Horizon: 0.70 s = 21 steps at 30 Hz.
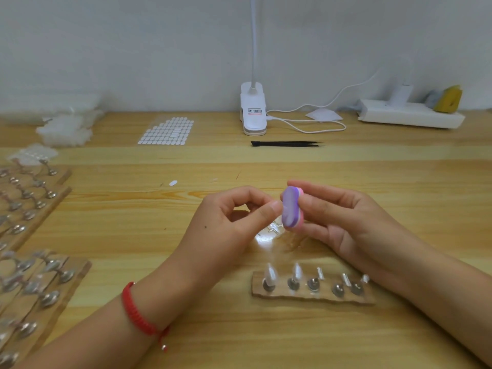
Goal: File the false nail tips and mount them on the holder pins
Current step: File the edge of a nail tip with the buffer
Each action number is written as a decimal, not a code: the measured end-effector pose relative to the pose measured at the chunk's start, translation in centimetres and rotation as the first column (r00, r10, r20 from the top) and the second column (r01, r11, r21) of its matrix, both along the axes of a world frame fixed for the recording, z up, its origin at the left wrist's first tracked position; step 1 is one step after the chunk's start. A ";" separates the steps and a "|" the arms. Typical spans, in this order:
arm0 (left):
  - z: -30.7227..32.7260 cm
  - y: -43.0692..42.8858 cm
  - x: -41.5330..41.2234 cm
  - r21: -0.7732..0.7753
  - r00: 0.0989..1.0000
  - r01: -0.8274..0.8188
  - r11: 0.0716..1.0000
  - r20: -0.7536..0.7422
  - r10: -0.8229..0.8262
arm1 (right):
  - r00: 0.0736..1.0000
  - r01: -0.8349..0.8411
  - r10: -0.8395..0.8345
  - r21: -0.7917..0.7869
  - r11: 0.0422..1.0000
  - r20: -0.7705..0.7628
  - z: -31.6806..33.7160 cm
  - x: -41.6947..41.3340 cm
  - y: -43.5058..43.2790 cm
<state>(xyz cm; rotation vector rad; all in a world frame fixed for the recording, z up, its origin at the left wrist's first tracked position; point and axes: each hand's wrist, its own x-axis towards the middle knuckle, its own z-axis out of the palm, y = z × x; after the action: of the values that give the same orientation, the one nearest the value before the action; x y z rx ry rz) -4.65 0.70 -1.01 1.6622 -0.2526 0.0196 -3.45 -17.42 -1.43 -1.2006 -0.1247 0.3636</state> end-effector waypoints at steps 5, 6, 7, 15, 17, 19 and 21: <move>0.0 0.1 0.1 0.003 1.000 -0.017 1.000 0.014 0.017 | 0.999 -0.028 0.030 -0.068 0.997 0.035 0.0 -0.2 0.3; 0.0 0.0 0.1 0.011 1.000 0.000 1.000 0.012 0.000 | 0.999 -0.014 0.016 -0.054 0.998 0.028 0.0 -0.2 0.3; 0.0 0.0 0.0 0.016 1.000 0.014 1.000 0.009 -0.015 | 1.000 -0.005 0.005 -0.033 0.999 0.019 0.0 -0.2 0.2; 0.1 0.0 0.0 0.005 1.000 -0.007 1.000 0.018 0.007 | 1.000 -0.006 0.006 -0.024 1.000 0.003 0.2 -0.2 0.1; 0.1 -0.1 -0.1 -0.007 1.000 -0.014 1.000 0.023 0.015 | 1.000 -0.004 0.005 -0.029 1.000 0.009 0.2 -0.2 0.2; 0.1 -0.1 -0.1 -0.011 0.998 -0.041 0.999 0.037 0.041 | 0.999 -0.024 0.025 -0.044 0.999 0.023 0.2 -0.2 0.2; 0.1 -0.1 -0.2 -0.010 0.998 -0.045 0.999 0.045 0.045 | 1.000 -0.007 0.007 -0.023 1.000 0.012 0.2 -0.2 0.2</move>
<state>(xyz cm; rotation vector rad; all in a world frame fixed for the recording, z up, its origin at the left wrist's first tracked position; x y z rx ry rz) -4.85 0.57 -0.88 1.6599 -0.2492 0.0923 -3.66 -17.19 -1.28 -1.2251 -0.1361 0.3646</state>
